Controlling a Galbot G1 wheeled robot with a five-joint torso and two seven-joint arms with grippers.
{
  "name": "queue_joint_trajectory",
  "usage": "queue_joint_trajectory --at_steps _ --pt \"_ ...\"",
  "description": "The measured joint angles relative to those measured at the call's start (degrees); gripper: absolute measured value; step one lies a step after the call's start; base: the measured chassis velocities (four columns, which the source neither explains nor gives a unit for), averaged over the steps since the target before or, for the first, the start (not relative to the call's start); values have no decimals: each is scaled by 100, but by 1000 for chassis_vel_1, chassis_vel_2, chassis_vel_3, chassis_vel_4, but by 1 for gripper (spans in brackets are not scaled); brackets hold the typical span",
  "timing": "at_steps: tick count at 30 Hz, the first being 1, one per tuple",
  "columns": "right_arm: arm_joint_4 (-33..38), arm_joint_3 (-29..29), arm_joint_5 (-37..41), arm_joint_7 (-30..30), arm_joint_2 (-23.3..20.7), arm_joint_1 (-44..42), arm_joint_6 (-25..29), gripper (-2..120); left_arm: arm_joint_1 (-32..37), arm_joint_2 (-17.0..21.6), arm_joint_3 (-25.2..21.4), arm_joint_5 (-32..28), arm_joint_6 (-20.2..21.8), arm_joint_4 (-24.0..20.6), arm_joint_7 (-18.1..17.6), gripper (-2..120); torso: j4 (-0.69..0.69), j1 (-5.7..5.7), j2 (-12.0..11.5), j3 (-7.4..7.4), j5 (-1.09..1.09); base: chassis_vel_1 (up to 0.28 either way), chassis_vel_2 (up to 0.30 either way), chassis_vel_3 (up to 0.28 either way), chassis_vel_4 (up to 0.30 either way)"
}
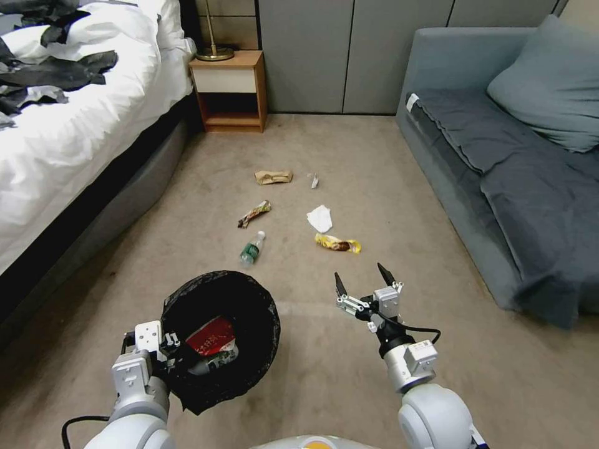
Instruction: Pick up the trash bin, then pick up the garbage from the floor and place it into the trash bin.
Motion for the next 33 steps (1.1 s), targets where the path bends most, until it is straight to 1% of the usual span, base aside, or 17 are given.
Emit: queue_joint_trajectory --at_steps 2,3,5,8,11,12,16,21,23,25,27,28,33 --pt "-15 2 -24 -7 1 1 23 100 -4 -2 0 0 -1 8 -5 0 1 0 0 1 -3 -291 307 303 -274" --pt "-40 5 -49 -15 3 -1 46 100 -3 -5 1 0 -2 18 -9 0 1 1 -1 1 0 -286 307 303 -347" --pt "-55 10 -72 -30 5 -2 80 100 -1 -9 2 2 -4 37 -21 0 -1 0 0 0 -4 -331 333 339 -338" --pt "-56 10 -73 -36 7 4 88 100 0 -10 4 2 -8 38 -22 0 0 1 -1 1 1 -358 352 366 -345" --pt "-59 10 -74 -42 7 19 92 100 -2 -12 3 3 -8 39 -28 0 1 0 0 1 -3 -382 372 388 -366" --pt "-75 5 -74 -47 9 28 94 100 0 -12 3 2 -9 39 -28 0 1 0 0 1 3 -386 363 353 -362" --pt "-98 -3 -83 -92 26 37 147 100 0 3 -10 -1 -9 44 -28 0 0 1 0 1 -2 -363 366 357 -365" --pt "-116 -11 -105 -122 31 40 185 100 -10 10 -13 -3 -9 52 -28 0 1 1 0 2 0 -317 301 304 -318" --pt "-116 -9 -110 -129 29 40 197 100 -12 9 -11 -2 -9 54 -28 0 0 2 -1 2 -3 -196 151 126 -195" --pt "-116 -8 -115 -146 23 39 213 100 -11 3 -6 -1 -8 58 -28 0 0 2 -1 2 1 -122 89 96 -66" --pt "-117 -7 -117 -154 20 41 226 100 -11 1 -5 0 -8 58 -28 0 0 2 -1 2 1 -32 26 67 9" --pt "-133 -3 -126 -169 15 50 271 100 -11 0 -5 2 -8 60 -28 0 0 2 -1 2 -2 37 -26 -22 58" --pt "-255 -3 -211 -211 15 100 484 100 -11 0 -6 2 2 61 -30 0 1 0 0 0 0 50 -55 -59 57"
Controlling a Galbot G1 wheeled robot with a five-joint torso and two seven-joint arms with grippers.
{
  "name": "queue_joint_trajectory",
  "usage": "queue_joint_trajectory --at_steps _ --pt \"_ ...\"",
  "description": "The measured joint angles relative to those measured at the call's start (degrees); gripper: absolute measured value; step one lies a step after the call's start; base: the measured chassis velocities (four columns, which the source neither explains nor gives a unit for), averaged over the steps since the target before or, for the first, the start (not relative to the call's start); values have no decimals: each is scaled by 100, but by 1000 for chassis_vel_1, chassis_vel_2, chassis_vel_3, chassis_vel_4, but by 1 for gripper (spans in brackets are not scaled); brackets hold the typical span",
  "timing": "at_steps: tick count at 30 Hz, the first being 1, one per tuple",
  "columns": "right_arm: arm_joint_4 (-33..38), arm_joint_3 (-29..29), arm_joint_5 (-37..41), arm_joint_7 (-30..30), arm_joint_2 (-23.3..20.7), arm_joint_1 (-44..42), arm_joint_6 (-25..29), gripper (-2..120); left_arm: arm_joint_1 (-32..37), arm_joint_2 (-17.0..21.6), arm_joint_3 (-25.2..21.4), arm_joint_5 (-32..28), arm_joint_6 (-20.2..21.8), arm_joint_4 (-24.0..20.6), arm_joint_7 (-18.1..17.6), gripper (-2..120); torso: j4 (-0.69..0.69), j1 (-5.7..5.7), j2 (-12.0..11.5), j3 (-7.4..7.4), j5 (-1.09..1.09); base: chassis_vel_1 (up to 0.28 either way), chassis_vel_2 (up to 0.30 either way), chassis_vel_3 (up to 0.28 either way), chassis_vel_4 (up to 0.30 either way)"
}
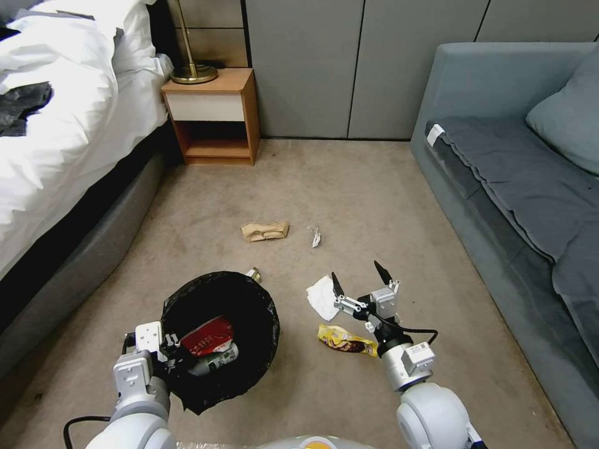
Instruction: Pick up the trash bin, then pick up the garbage from the floor and place it into the trash bin.
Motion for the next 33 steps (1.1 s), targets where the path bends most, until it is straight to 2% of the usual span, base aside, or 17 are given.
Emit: queue_joint_trajectory --at_steps 8,14,16,17,20,22,24,27,28,33 --pt "-185 -65 -221 -27 -117 7 70 100 -1 -2 0 13 6 10 -2 0 0 0 0 1 0 0 0 0 0" --pt "-417 -207 -149 -218 -522 87 -115 100 8 3 0 14 9 10 -2 0 0 0 0 0 0 0 0 0 0" --pt "-678 -260 -30 -687 -936 216 -190 100 16 5 -2 16 9 10 4 0 0 0 0 1 1 0 0 0 0" --pt "-678 -260 -30 -687 -936 216 -190 100 16 5 -2 16 9 10 4 0 0 0 0 1 1 0 0 0 0" --pt "-1140 -388 57 -1262 -1384 500 -180 100 37 -5 5 25 9 10 34 0 0 1 0 1 0 0 0 0 0" --pt "-1236 -416 61 -1341 -1437 555 -167 100 39 -11 7 29 9 10 36 0 1 0 0 1 0 0 0 0 0" --pt "-1650 -486 -68 -1699 -1568 764 -28 100 41 -40 21 65 9 22 36 0 1 1 0 1 1 0 0 0 0" --pt "-1974 -588 -127 -1934 -1639 894 41 100 38 -64 25 82 12 32 38 0 0 0 0 1 0 0 0 0 0" --pt "-1974 -588 -127 -1934 -1639 894 41 100 38 -64 25 82 12 32 38 0 0 0 0 1 0 0 0 0 0" --pt "-2950 -720 -375 -2496 -1526 1341 444 100 66 -88 -2 125 16 44 40 0 -1 0 0 1 1 0 0 0 0"
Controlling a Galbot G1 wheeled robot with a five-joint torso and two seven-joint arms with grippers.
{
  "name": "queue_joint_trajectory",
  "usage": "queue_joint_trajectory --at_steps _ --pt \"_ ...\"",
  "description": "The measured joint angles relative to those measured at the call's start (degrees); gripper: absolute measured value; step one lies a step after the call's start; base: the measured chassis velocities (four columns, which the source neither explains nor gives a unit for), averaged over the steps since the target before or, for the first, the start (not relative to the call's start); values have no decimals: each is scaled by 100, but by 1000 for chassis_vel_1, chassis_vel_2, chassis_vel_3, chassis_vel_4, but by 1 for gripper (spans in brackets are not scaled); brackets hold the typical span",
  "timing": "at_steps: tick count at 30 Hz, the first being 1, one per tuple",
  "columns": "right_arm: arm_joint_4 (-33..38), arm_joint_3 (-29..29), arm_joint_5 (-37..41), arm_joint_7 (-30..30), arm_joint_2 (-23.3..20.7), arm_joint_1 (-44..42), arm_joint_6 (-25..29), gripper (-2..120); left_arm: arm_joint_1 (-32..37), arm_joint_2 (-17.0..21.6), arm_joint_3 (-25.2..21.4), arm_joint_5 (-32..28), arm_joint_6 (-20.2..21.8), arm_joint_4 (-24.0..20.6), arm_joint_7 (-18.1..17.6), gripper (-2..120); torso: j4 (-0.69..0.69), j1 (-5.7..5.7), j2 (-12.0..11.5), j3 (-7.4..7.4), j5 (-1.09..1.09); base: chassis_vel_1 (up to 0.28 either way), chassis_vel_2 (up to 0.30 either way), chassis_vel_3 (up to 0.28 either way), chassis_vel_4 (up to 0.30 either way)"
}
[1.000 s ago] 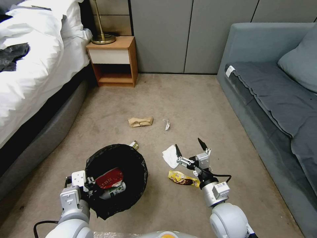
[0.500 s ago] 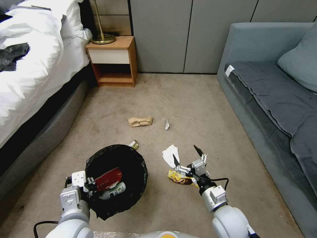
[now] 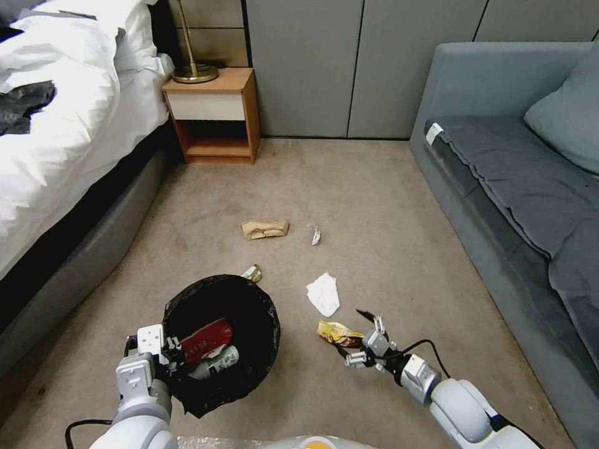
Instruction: Pick up the trash bin, then pick up the garbage from the floor and place it into the trash bin.
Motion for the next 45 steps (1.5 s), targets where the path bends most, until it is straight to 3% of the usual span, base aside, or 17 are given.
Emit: queue_joint_trajectory --at_steps 17,26,33,36,40,43,45 --pt "-2568 -27 -373 -273 960 1390 742 100 146 -151 71 292 -23 7 9 0 1 0 0 0 -1 0 0 0 0" --pt "-3023 3 -432 -277 1181 1549 859 99 194 -164 91 357 -63 10 15 0 1 0 0 0 -1 0 0 0 0" --pt "-3181 41 -465 -286 1290 1521 933 87 220 -146 83 358 -67 -39 15 0 1 0 0 0 -1 0 0 0 0" --pt "-3142 65 -454 -231 1304 1440 934 72 225 -145 125 373 -76 -41 15 0 0 0 0 0 -2 0 0 0 0" --pt "-3117 70 -453 -198 1308 1407 930 65 225 -145 131 376 -80 -41 15 0 1 0 0 0 -2 0 0 0 0" --pt "-3096 93 -445 -155 1313 1356 924 47 224 -129 130 373 -87 -46 15 0 1 0 0 -1 -1 0 0 0 0" --pt "-3092 97 -443 -148 1311 1349 923 44 223 -123 128 370 -89 -47 15 0 1 0 0 0 -1 0 0 0 0"
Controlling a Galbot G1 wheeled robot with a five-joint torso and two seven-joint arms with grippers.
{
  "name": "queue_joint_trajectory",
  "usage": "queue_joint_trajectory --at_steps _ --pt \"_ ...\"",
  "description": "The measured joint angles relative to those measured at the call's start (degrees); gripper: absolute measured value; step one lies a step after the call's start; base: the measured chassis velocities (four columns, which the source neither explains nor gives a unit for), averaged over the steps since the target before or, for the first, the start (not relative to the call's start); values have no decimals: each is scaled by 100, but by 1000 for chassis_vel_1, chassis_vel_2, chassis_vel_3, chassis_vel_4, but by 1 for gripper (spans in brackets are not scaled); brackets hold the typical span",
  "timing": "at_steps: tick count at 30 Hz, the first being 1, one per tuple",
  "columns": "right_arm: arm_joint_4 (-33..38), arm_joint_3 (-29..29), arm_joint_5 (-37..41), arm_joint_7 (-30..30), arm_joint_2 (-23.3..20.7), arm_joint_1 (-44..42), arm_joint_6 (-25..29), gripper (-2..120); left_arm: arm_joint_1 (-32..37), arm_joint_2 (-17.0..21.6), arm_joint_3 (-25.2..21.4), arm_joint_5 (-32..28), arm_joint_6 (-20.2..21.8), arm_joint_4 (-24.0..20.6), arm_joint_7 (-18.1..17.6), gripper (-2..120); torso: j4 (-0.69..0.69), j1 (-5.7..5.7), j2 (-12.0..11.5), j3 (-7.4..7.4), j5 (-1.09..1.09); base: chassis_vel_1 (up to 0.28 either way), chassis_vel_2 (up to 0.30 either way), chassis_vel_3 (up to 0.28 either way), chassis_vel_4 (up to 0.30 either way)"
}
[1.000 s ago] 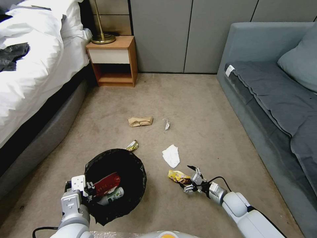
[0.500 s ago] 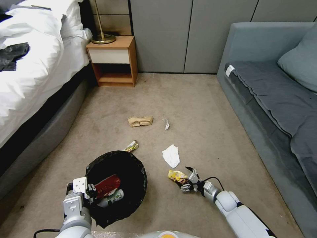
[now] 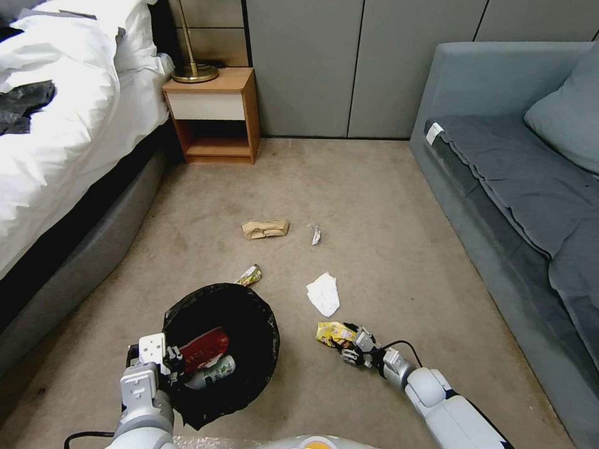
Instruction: Pick up the trash bin, then pick up the garbage from the floor and place it into the trash bin.
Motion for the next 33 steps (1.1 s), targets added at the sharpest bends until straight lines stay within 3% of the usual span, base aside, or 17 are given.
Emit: queue_joint_trajectory --at_steps 11,33 --pt "123 58 43 111 -20 -74 -15 1 -41 34 4 -40 -5 -1 1 0 0 0 0 0 0 0 0 0 0" --pt "333 89 95 195 -88 -136 -16 0 -38 47 -2 -65 -15 -32 7 0 0 0 0 0 0 0 0 0 0"
